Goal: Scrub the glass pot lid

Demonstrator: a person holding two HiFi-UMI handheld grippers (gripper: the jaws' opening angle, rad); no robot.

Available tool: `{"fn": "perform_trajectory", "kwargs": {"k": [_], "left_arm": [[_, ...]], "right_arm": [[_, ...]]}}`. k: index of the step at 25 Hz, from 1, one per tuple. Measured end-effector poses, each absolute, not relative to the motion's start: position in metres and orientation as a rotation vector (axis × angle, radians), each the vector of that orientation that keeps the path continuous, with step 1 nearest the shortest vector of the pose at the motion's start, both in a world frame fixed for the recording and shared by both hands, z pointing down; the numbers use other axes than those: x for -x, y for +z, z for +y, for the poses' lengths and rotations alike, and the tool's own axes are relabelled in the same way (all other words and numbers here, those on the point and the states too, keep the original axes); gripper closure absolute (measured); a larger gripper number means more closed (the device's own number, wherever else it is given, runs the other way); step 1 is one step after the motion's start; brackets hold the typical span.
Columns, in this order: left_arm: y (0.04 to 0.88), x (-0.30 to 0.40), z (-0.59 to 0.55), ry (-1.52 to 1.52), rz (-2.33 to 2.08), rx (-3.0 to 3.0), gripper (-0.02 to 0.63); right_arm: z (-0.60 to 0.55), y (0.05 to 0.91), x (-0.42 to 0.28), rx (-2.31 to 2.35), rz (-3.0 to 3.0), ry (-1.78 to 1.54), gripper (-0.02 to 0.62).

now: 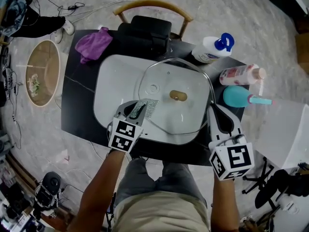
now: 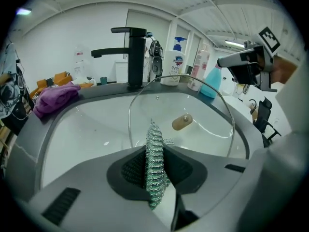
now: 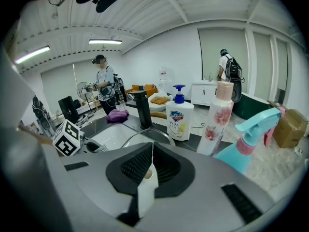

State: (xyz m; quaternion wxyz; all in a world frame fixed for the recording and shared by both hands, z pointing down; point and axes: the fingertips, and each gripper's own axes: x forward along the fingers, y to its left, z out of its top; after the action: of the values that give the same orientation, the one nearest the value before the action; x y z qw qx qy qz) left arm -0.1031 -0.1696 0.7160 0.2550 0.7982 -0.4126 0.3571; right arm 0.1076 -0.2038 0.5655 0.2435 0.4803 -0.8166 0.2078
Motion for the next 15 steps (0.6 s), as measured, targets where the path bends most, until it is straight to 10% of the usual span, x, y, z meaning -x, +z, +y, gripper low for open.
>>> {"fn": "perform_trajectory", "kwargs": {"k": [15], "left_arm": [[0.672, 0.097, -0.153, 0.977, -1.1, -2.263, 0.514]], "right_arm": [[-0.182, 0.517, -0.099, -1.382, -2.274, 0.503, 0.569]]}}
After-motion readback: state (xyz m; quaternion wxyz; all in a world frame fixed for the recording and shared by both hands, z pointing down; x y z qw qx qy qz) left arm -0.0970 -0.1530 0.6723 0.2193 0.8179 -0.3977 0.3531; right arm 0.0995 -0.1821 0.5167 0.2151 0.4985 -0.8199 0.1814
